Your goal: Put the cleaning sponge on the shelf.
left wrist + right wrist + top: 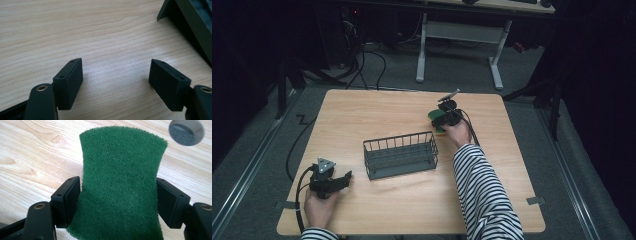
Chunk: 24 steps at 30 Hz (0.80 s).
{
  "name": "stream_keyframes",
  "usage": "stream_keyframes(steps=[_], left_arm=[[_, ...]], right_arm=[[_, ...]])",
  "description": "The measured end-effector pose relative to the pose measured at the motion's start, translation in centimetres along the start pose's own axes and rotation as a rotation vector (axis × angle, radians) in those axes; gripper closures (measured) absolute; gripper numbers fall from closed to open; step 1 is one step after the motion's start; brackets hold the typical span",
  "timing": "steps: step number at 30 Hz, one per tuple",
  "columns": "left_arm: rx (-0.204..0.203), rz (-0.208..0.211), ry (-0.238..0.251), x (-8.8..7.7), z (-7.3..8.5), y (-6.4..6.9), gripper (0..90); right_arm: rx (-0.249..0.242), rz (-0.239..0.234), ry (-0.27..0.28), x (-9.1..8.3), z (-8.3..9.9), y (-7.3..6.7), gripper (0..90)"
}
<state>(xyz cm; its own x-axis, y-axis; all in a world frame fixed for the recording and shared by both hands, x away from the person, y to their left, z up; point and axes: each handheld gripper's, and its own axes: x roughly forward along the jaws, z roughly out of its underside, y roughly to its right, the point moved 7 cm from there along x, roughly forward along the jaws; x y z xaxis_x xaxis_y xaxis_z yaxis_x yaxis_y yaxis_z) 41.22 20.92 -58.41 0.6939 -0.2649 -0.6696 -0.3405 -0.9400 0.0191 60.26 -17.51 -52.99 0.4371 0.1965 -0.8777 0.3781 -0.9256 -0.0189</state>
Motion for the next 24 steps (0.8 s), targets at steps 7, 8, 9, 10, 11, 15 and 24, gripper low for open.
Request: stream_keyframes(steps=[7,8,9,10,11,15,24], left_arm=[[0.001,-0.001,-0.001,0.0,0.0,0.0,27.9],[0.001,-0.001,0.0,0.0,0.0,0.0,27.9],[0.001,-0.001,0.0,0.0,0.0,0.0,27.9],[0.001,-0.001,-0.002,0.0,0.0,0.0,27.9],[0.001,-0.001,-0.002,0.0,0.0,0.0,27.8],[0.0,0.0,0.0,0.0,0.0,0.0,27.8],[-0.001,0.002,0.0,0.0,0.0,0.0,27.6]], right_arm=[[-0.008,-0.01,0.038,-2.2,0.0,0.2,26.9],[-0.011,-0.01,0.044,-2.5,0.0,0.2,26.9],[-0.017,-0.009,0.05,-2.8,0.0,0.3,26.9],[-0.018,-0.008,0.059,-3.3,-0.1,0.3,26.9],[-0.02,-0.016,0.08,-4.1,-0.1,0.3,26.9],[-0.028,-0.023,0.117,-6.1,-0.1,0.5,26.9],[-0.06,-0.043,0.178,-9.7,0.3,0.3,26.9]])
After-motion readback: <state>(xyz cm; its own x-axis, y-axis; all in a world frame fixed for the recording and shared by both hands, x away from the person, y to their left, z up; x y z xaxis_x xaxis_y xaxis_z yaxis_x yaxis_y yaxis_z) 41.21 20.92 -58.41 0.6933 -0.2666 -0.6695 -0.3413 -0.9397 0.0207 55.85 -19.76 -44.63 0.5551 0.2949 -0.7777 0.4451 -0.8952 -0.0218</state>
